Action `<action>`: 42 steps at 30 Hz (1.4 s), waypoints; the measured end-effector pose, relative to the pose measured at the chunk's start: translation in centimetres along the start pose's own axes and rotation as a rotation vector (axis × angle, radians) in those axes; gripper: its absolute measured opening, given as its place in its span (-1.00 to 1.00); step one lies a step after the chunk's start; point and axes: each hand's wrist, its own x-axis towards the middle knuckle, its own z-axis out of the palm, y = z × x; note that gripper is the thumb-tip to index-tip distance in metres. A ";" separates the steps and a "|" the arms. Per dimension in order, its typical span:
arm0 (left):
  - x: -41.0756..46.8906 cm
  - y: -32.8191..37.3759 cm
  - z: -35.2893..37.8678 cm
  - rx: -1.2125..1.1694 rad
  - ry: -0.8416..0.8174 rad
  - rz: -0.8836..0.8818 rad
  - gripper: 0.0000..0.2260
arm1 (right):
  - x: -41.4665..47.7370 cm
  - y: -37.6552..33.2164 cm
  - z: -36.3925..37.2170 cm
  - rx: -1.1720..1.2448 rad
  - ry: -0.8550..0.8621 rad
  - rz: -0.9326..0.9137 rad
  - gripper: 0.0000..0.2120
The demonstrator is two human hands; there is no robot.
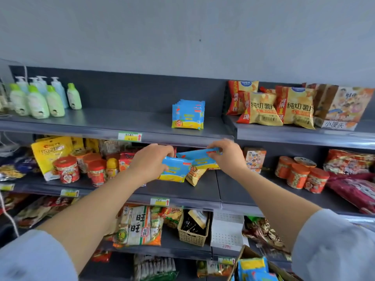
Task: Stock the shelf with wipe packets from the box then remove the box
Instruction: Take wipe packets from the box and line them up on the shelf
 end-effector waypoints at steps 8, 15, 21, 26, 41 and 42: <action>2.5 -2.4 -3.2 -0.159 0.122 0.072 -0.75 | 4.3 -3.3 -0.4 0.015 0.108 0.008 -0.79; 7.0 -3.5 -4.0 -0.295 0.197 0.045 -0.75 | 10.1 -3.0 0.3 0.186 0.159 0.027 -0.73; 11.6 -4.1 -3.6 -0.335 0.198 0.030 -0.76 | 15.4 -1.4 1.3 0.198 0.174 0.017 -0.76; 15.2 -4.6 -3.1 -0.364 0.196 -0.002 -0.75 | 19.3 0.2 2.5 0.190 0.144 0.025 -0.77; 21.5 -6.3 -0.9 -0.419 0.134 0.004 -0.74 | 22.8 3.2 5.8 0.064 0.036 0.071 -0.73; 21.8 -6.4 -0.7 -0.419 0.130 0.005 -0.74 | 22.9 3.4 5.8 0.049 0.039 0.075 -0.73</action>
